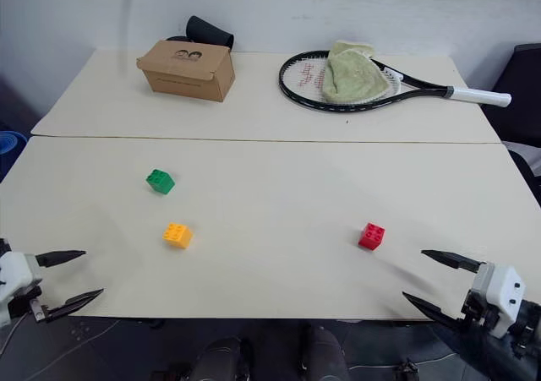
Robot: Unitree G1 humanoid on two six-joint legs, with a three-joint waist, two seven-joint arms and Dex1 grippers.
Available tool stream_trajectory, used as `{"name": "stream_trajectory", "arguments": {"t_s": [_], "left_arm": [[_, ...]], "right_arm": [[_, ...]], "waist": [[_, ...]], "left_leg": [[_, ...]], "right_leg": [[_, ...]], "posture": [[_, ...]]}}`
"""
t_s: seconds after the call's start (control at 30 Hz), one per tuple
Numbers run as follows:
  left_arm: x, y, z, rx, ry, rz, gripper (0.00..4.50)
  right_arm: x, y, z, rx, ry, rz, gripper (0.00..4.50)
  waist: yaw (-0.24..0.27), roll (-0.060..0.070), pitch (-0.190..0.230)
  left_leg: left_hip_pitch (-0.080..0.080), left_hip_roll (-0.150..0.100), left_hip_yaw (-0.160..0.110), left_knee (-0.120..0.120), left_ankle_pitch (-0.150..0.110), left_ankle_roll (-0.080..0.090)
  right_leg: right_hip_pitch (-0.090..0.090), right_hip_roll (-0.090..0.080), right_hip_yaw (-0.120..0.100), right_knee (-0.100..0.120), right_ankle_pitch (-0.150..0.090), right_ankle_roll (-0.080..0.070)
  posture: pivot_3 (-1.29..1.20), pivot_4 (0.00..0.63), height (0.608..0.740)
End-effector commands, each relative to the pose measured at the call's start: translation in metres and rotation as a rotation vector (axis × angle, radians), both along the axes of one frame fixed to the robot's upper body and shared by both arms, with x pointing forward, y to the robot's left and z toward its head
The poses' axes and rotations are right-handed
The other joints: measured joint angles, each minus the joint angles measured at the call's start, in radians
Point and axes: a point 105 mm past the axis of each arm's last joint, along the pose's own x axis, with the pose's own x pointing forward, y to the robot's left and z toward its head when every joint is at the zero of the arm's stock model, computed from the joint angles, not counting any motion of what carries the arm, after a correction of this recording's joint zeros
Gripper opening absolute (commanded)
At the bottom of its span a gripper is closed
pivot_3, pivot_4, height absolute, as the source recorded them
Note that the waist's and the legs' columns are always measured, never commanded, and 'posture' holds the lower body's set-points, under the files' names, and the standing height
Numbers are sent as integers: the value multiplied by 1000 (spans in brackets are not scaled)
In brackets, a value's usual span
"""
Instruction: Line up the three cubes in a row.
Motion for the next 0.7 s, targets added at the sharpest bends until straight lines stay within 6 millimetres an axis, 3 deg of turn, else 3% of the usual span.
{"name": "stream_trajectory", "arguments": {"t_s": [0.03, 0.17, 0.33, 0.43, 0.63, 0.7], "left_arm": [[4, -2, 12, 22, -53, -20, 4473], [15, -21, 28, -95, -69, -55, 4473], [8, -92, 45, -179, 65, -393, 4473], [11, -120, 53, -212, 47, -492, 4473], [19, -137, 56, -216, 6, -546, 4473], [22, -140, 56, -220, -1, -550, 4473]], "right_arm": [[0, 2, 3, 9, -42, -8, 4500], [-3, -3, 12, 93, -28, -71, 4500], [-24, -42, 0, 17, 3, -230, 4500], [-24, -56, -5, 3, -5, -282, 4500], [-1, -20, 3, 24, -5, -106, 4500], [16, -5, 9, 40, 8, -48, 4500]], "waist": [[5, 0, 0], [12, 0, 0], [29, 0, 0], [28, 1, -1], [1, 2, -1], [-3, 2, 0]], "left_leg": [[0, 0, 0, 0, 0, 0], [0, 0, 0, 0, 1, 0], [0, -1, -1, 0, 1, 0], [2, -2, 0, 0, 1, 1], [8, 0, 2, -1, 4, -3], [10, 0, 3, -2, 5, -4]], "right_leg": [[0, 0, 0, 0, 0, 0], [0, 0, 0, 0, 0, 0], [1, -1, 0, -1, 0, 0], [3, -1, 1, 0, 0, 0], [4, 3, 3, 6, -1, -2], [5, 4, 3, 6, -1, -2]], "posture": [[0, 150, 740], [0, 150, 740], [0, 150, 740], [0, 150, 740], [0, 150, 740], [0, 150, 740]]}}
